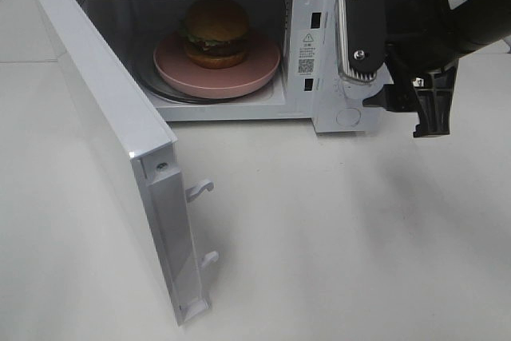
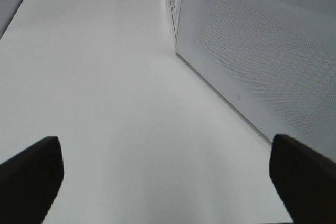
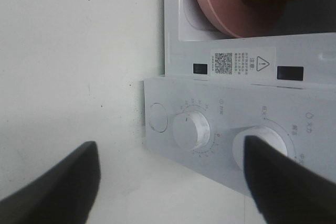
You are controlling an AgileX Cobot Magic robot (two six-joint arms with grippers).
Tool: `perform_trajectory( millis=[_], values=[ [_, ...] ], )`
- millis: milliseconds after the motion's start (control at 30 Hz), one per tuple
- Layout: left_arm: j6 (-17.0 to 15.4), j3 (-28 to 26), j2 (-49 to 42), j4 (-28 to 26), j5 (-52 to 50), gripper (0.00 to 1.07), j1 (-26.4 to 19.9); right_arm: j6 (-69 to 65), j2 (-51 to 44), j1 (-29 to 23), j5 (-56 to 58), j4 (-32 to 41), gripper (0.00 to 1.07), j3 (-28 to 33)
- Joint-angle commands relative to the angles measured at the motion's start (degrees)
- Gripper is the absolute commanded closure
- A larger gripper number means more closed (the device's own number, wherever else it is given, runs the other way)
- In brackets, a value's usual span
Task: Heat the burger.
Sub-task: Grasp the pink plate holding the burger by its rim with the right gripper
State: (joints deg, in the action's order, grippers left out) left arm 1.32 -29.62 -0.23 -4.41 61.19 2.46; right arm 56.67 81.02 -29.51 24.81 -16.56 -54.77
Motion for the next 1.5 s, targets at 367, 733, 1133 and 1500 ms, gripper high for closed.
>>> perform_trajectory(
  millis=[367,733,1133,1500],
  values=[
    [0.0,0.1,-1.0,-0.5,0.1,0.06,-0.1,-3.4,0.8,-2.9,-0.1,-3.8,0.11,-0.4],
    [0.0,0.1,-1.0,-0.5,0.1,0.06,-0.1,-8.1,6.6,-7.6,-0.5,-8.0,0.13,-2.2],
    [0.0,0.1,-1.0,-0.5,0.1,0.06,-0.1,-11.1,14.2,-10.0,-0.4,-9.3,0.15,-8.8],
    [0.0,0.1,-1.0,-0.5,0.1,0.06,-0.1,-12.3,21.0,-10.7,-0.4,-9.3,0.16,-15.6]
  ],
)
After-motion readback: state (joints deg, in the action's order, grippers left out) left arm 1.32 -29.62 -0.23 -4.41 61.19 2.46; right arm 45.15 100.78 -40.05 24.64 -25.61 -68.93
